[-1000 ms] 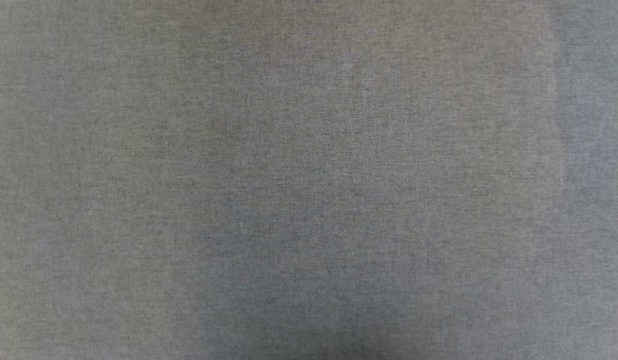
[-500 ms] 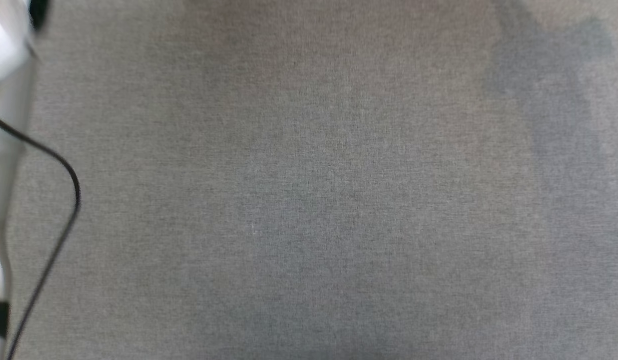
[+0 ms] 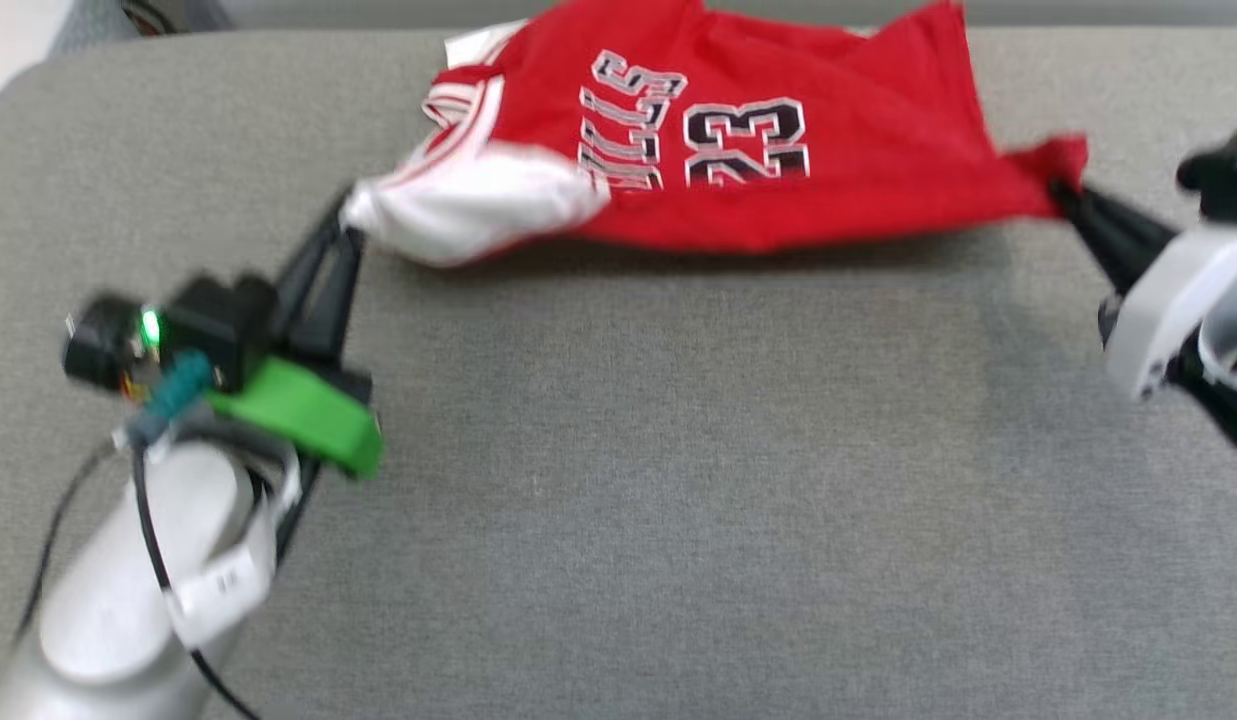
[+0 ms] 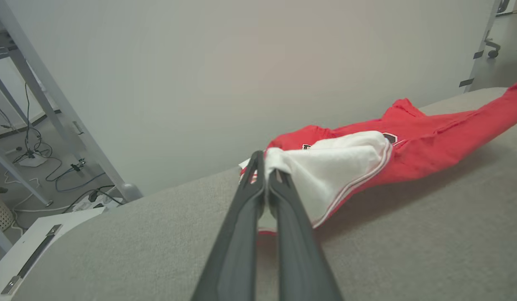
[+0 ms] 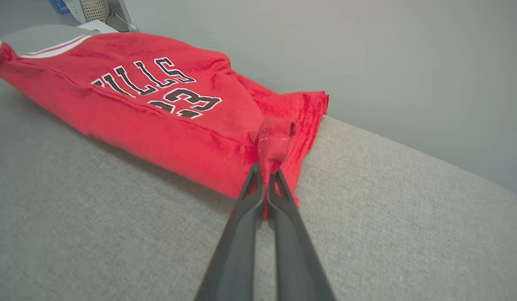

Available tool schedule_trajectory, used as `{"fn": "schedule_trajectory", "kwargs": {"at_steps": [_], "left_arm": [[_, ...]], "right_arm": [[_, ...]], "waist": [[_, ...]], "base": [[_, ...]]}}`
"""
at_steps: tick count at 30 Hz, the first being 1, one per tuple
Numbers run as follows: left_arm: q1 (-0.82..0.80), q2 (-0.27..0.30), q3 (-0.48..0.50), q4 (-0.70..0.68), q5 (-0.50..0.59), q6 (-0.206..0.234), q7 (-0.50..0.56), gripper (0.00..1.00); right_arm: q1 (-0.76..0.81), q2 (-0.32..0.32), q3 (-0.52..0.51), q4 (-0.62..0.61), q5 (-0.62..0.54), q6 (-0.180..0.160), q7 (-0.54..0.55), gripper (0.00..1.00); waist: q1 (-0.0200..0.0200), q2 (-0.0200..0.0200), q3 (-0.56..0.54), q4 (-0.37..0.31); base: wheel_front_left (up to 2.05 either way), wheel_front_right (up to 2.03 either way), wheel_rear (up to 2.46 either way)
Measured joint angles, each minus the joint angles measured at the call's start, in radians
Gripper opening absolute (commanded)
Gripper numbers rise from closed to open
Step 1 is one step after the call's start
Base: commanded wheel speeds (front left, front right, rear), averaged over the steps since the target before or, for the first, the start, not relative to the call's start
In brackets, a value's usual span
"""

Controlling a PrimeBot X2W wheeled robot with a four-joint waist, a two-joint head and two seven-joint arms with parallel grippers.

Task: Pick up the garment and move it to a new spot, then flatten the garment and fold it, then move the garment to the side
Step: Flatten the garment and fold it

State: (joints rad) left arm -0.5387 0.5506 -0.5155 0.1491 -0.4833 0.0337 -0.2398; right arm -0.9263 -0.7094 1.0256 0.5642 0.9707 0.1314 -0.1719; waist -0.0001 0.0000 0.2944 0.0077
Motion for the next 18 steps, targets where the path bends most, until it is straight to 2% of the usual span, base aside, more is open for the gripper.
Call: {"fn": "schedule_trajectory", "kwargs": {"at_steps": [6, 12, 18], "left_arm": [[0.238, 0.02, -0.031, -0.072, -0.054, 0.047, 0.031, 0.0], [0.423, 0.025, -0.041, -0.092, -0.111, 0.095, 0.04, 0.0], [0.571, 0.029, -0.062, -0.131, -0.163, 0.113, 0.056, 0.0]], "right_arm": [[0.168, -0.037, 0.035, -0.04, 0.018, 0.0, -0.01, 0.0], [0.326, -0.058, 0.029, -0.087, 0.057, 0.0, -0.026, 0.0], [0.481, -0.085, -0.001, -0.123, 0.069, 0.0, -0.032, 0.0]], "waist": [[0.0, 0.0, -0.078, 0.006], [0.0, 0.0, -0.145, 0.008], [-0.0001, 0.0, -0.201, 0.013]], "base": [[0.0, 0.0, 0.0], [0.0, 0.0, 0.0], [0.0, 0.0, 0.0]]}}
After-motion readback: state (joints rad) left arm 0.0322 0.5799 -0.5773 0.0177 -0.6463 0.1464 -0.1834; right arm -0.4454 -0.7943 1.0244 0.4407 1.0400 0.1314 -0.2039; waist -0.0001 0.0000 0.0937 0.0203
